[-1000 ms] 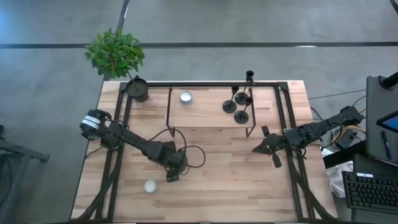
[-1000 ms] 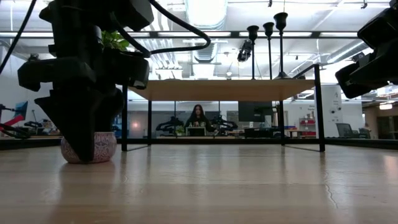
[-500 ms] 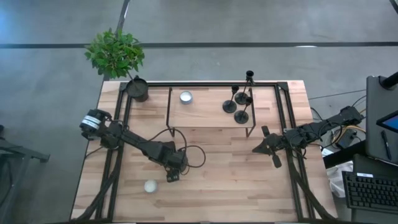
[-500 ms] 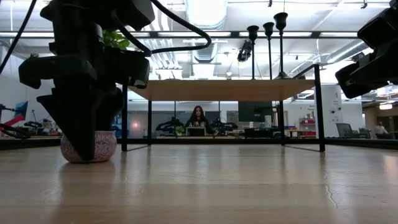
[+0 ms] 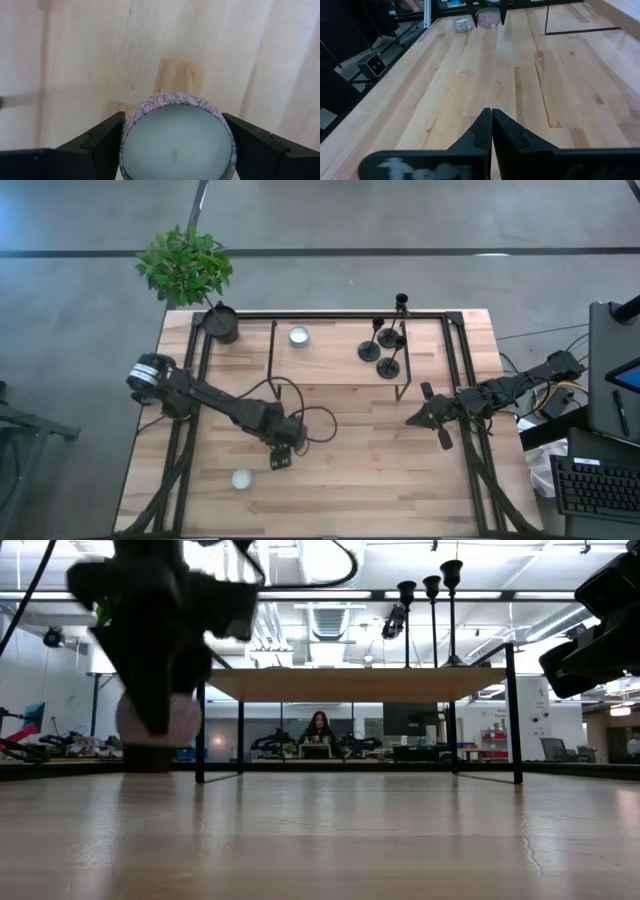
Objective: Pick & Place candle stick holders
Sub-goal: Put the pink scented candle on the shelf
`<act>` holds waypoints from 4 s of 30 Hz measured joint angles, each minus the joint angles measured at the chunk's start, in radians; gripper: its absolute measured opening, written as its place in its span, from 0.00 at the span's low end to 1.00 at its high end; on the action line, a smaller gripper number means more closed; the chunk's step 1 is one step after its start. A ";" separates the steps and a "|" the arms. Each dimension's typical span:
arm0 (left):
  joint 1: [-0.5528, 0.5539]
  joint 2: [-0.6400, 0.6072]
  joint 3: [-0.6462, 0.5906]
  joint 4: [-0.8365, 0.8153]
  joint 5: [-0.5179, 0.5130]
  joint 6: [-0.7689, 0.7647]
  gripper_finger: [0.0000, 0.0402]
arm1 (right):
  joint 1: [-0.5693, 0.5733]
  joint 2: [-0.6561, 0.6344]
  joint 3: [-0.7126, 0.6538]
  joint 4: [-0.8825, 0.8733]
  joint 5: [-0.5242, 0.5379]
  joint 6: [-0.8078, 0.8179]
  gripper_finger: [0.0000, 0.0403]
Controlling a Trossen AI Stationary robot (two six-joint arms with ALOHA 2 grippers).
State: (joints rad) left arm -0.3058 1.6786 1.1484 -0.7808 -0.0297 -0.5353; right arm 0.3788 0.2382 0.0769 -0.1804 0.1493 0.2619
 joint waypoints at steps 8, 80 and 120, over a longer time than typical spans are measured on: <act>0.064 0.000 0.214 -0.203 -0.007 0.076 0.73 | 0.000 0.000 0.000 0.000 0.000 0.000 0.02; 0.717 0.009 0.458 -0.438 0.107 0.807 0.73 | 0.000 0.000 0.000 0.000 0.000 0.000 0.02; 0.717 0.004 0.410 -0.386 0.097 0.797 0.79 | 0.000 0.000 0.000 0.000 0.000 0.000 0.02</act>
State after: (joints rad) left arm 0.4110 1.6823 1.5579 -1.1663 0.0669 0.2620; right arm 0.3787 0.2382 0.0769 -0.1802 0.1494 0.2619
